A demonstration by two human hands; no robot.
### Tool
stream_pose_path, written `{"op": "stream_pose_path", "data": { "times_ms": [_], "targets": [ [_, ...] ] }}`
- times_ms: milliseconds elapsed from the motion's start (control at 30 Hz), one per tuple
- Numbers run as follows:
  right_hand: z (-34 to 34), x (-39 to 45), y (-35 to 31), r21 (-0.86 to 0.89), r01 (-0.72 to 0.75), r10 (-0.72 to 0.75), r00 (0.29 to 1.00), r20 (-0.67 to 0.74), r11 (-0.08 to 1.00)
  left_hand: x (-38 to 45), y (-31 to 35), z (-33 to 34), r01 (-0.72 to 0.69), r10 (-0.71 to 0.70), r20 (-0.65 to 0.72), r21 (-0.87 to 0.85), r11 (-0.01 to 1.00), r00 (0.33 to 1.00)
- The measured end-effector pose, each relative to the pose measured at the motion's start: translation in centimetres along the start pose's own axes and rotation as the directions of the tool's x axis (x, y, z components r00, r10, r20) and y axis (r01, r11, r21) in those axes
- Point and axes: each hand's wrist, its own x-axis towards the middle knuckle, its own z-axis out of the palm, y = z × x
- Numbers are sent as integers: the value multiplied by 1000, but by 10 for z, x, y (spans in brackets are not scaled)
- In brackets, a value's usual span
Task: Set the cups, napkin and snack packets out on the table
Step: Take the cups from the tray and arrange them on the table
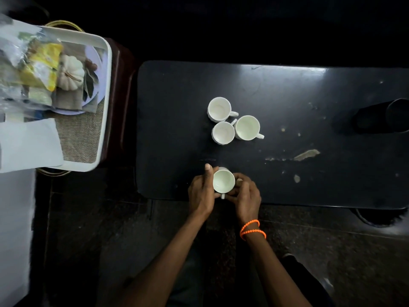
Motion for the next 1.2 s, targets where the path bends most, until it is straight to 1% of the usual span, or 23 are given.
{"op": "stream_pose_path", "data": {
  "times_ms": [100, 133, 200, 233, 267, 333, 400, 433, 500, 567, 600, 633, 700, 800, 867, 967, 1033, 1133, 1200],
  "targets": [
    [0, 0, 4, 16, -8, 8, 1000, 9, 1000, -1, -3, -1, 8, -8, -5, 4, 1000, 1000],
    [0, 0, 5, 15, -8, 8, 1000, 14, 1000, -1, -4, -2, -8, 8, -14, 21, 1000, 1000],
    [-1, 2, 3, -7, 11, -11, 1000, 18, 1000, 0, -5, -1, -84, 95, -78, 131, 988, 992],
    [-3, 5, -1, -36, 34, -34, 999, 6, 999, 1, -5, 0, -119, 145, -132, 185, 976, 981],
    [-7, 9, -6, -70, 65, -66, 998, -20, 995, 0, -1, 2, -158, 198, -192, 203, 966, 961],
    [-20, 24, -22, -121, 143, -155, 984, -93, 982, -1, 9, 7, -287, 332, -278, 192, 939, 901],
    [-36, 47, -41, -198, 253, -282, 950, -136, 947, 0, 22, 17, -392, 426, -272, 172, 904, 863],
    [-43, 61, -51, -258, 311, -353, 925, -138, 915, 0, 29, 25, -415, 438, -244, 143, 899, 865],
    [-50, 84, -74, -357, 422, -484, 869, -101, 833, 3, 44, 45, -398, 402, -170, 60, 915, 900],
    [-49, 105, -98, -404, 509, -561, 828, -11, 760, 7, 57, 67, -313, 310, -135, -5, 950, 941],
    [-45, 114, -108, -416, 540, -574, 817, 51, 732, 9, 63, 77, -264, 259, -130, -24, 964, 957],
    [-42, 123, -117, -419, 558, -563, 817, 125, 716, 11, 68, 85, -223, 217, -123, -34, 974, 968],
    [-34, 136, -132, -414, 519, -449, 855, 260, 748, 15, 75, 98, -174, 171, -101, -15, 985, 980],
    [-27, 144, -145, -439, 408, -271, 900, 341, 800, 22, 82, 111, -131, 132, -84, 20, 991, 988],
    [-25, 143, -148, -427, 354, -206, 912, 353, 832, 25, 85, 114, -123, 121, -81, -21, 992, 989],
    [-28, 141, -145, -388, 288, -163, 932, 325, 875, 26, 86, 113, -130, 120, -97, -101, 986, 988],
    [-31, 143, -139, -332, 245, -140, 940, 312, 911, 26, 83, 113, -126, 108, -118, -158, 979, 987],
    [-35, 139, -126, -183, 129, -70, 952, 298, 975, 18, 76, 115, -122, 101, -128, -160, 980, 987],
    [-44, 130, -116, -137, 85, -45, 962, 270, 987, 11, 71, 115, -112, 94, -128, -139, 984, 987]
  ]
}}
